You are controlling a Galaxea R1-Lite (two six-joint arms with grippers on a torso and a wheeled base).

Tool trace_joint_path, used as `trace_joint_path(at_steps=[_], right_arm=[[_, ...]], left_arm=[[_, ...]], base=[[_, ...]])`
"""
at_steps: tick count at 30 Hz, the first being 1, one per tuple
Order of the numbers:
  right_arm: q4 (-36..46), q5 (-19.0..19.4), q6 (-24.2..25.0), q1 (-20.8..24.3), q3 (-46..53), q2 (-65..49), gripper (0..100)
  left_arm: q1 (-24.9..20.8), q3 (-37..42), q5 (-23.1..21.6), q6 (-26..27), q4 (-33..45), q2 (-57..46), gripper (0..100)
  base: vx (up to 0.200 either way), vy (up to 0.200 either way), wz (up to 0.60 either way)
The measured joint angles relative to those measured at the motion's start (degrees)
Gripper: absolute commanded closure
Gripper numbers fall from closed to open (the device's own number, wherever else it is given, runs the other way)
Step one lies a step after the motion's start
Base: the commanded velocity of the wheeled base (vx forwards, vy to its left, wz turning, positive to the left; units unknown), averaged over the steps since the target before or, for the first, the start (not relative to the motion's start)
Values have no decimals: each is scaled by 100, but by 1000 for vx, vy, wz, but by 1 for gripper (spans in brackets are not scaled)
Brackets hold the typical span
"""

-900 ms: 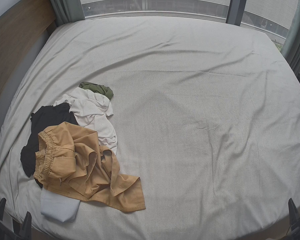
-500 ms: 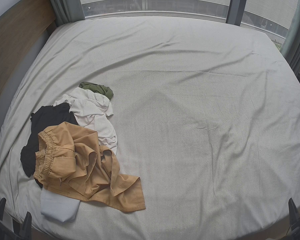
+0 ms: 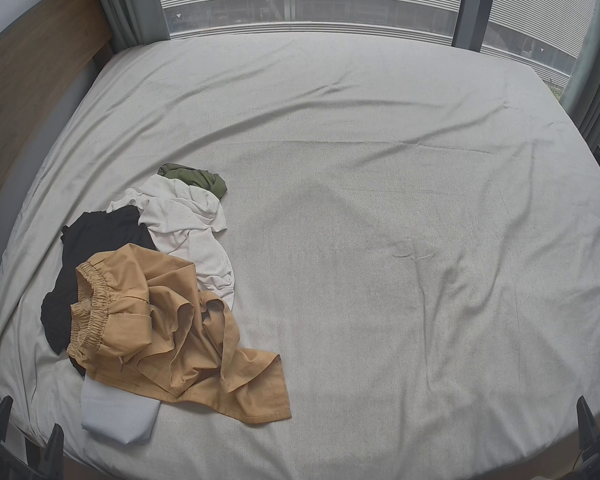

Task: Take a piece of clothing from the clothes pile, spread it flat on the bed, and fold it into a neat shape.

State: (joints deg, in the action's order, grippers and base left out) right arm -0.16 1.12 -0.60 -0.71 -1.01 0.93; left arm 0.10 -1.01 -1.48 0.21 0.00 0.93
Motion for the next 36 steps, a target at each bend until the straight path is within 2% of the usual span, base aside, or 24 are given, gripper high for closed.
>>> trace_joint_path(at_steps=[5,10,17,31,36], right_arm=[[-24,24,28,0,0,0,0],[-521,79,46,0,-50,4,0],[-717,339,128,61,-697,552,0],[-1402,1348,1568,517,-1375,2839,0],[-1708,1497,1762,958,-1604,3623,0]], left_arm=[[0,0,0,-2,0,0,0],[-5,0,0,-7,0,0,0],[0,0,0,-10,0,0,0],[-5,0,-2,-7,0,0,0],[0,0,-2,-7,0,0,0]], base=[[0,0,0],[0,0,0],[0,0,0],[0,0,0],[0,0,0]])
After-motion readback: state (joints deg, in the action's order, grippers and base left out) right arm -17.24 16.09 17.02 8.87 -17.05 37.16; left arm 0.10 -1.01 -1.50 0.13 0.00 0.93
